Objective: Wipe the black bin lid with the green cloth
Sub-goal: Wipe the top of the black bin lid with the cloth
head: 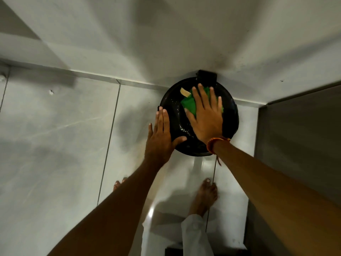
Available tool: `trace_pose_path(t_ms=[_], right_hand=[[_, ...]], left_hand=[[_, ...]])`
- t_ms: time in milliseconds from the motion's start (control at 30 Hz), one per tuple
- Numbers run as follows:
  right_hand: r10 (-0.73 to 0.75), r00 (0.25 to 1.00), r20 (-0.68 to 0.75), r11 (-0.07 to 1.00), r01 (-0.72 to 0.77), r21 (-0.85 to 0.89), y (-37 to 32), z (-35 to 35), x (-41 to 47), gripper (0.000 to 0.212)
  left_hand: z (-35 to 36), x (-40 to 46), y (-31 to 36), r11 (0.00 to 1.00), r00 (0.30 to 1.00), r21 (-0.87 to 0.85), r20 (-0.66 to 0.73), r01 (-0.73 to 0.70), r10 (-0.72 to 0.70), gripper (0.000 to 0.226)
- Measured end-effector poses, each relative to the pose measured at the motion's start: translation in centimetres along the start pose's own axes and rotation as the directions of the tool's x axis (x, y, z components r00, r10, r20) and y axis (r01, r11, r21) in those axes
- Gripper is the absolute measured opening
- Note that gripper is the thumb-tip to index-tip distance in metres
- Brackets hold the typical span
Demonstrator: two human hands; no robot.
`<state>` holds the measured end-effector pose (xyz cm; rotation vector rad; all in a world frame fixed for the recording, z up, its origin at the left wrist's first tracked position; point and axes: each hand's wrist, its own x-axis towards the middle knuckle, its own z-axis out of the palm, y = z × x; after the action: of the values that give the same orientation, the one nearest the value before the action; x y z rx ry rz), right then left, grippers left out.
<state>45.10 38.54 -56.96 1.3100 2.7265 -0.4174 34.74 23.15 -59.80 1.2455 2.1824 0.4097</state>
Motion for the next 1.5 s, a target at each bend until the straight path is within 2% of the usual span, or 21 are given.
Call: trace_pose_path(t_ms=[67,133,267,333,400,467,533,600,700,833,867,933,1000,1133,1200,1267,1367,1433,1500], right_hand=[[-0.165,0.985,0.058,0.985,0.167,-0.035,-1.0,0.4,-0.1,0.072],[-0.336,0.938,0.089,0.937,0.343,-0.072,-0.2,0.7,-1.8,0.071],[-0.448,0.881,0.151,0.875,0.467,-0.131,3.7,0.3,-5.6,0.070],[-0.376,0.915,0.143,0.914,0.392,-0.103,5.3,-0.1,-6.3,0.071],[-0.204,0.974,0.094,0.976,0.210,-0.065,5.0,-0.3,-5.3,0.071],[-0.052,0.997,0.053,0.999,0.053,-0.012,2.7,-0.3,-3.1,0.071],[-0.046,0.998,0.043,0.998,0.044,0.036,0.0,-0.1,-1.0,0.071],[-0.196,0.978,0.066,0.981,0.196,0.005,-1.3,0.3,-0.6,0.070],[-0.421,0.901,0.108,0.901,0.429,-0.064,0.0,1.1,-3.6,0.068],[-0.590,0.786,0.185,0.775,0.615,-0.145,5.4,1.6,-10.1,0.063],[-0.584,0.789,0.189,0.776,0.611,-0.154,6.9,1.5,-11.4,0.063],[-0.449,0.880,0.154,0.872,0.469,-0.141,8.6,1.2,-12.8,0.066],[-0.234,0.966,0.113,0.971,0.238,-0.028,8.3,0.9,-12.6,0.069],[0.072,0.997,0.010,0.990,-0.073,0.123,4.8,0.6,-8.6,0.067],[0.146,0.989,-0.005,0.984,-0.145,0.107,3.1,0.2,-5.5,0.069],[0.039,0.999,0.028,0.999,-0.040,0.037,1.1,0.1,-2.8,0.071],[-0.269,0.957,0.112,0.960,0.275,-0.044,-0.9,0.8,-1.9,0.073],[-0.345,0.929,0.133,0.931,0.357,-0.080,0.1,1.0,-3.1,0.072],[-0.346,0.930,0.127,0.928,0.359,-0.103,2.1,1.0,-4.5,0.071]], left_hand=[[-0.3,0.2,-0.8,0.998,0.997,0.049,0.062,-0.043,0.040,0.131],[-0.7,0.3,-1.5,0.994,0.992,0.075,0.107,-0.079,0.071,0.145],[-1.0,0.5,-1.5,0.993,0.991,0.090,0.115,-0.079,0.069,0.152],[-1.1,0.3,-1.1,0.994,0.992,0.090,0.114,-0.067,0.057,0.153],[-1.3,0.3,-0.9,0.995,0.991,0.077,0.119,-0.067,0.057,0.153],[-1.5,0.1,-0.6,0.996,0.991,0.066,0.123,-0.066,0.058,0.153],[-1.7,0.1,-0.4,0.996,0.991,0.063,0.125,-0.062,0.054,0.152],[-1.7,0.1,-0.3,0.995,0.990,0.075,0.131,-0.059,0.049,0.149],[-1.7,0.1,-0.3,0.995,0.990,0.080,0.134,-0.064,0.053,0.147],[-1.9,0.0,-0.1,0.997,0.993,0.066,0.113,-0.045,0.037,0.147],[-1.9,0.0,0.0,0.997,0.993,0.071,0.115,-0.039,0.031,0.150],[-1.8,0.1,0.2,0.997,0.991,0.067,0.133,-0.033,0.024,0.154],[-1.7,0.1,0.3,0.997,0.990,0.069,0.137,-0.029,0.019,0.155],[-1.7,0.3,0.4,0.998,0.991,0.065,0.134,-0.024,0.015,0.155],[-1.8,0.2,0.4,0.997,0.990,0.070,0.138,-0.022,0.012,0.155],[-1.8,0.2,0.4,0.996,0.991,0.082,0.136,-0.022,0.011,0.154],[-1.8,0.0,0.4,0.996,0.991,0.081,0.136,-0.025,0.014,0.148],[-2.1,0.1,0.3,0.997,0.991,0.071,0.134,-0.031,0.021,0.149],[-2.3,0.2,0.2,0.997,0.989,0.064,0.145,-0.040,0.030,0.151]])
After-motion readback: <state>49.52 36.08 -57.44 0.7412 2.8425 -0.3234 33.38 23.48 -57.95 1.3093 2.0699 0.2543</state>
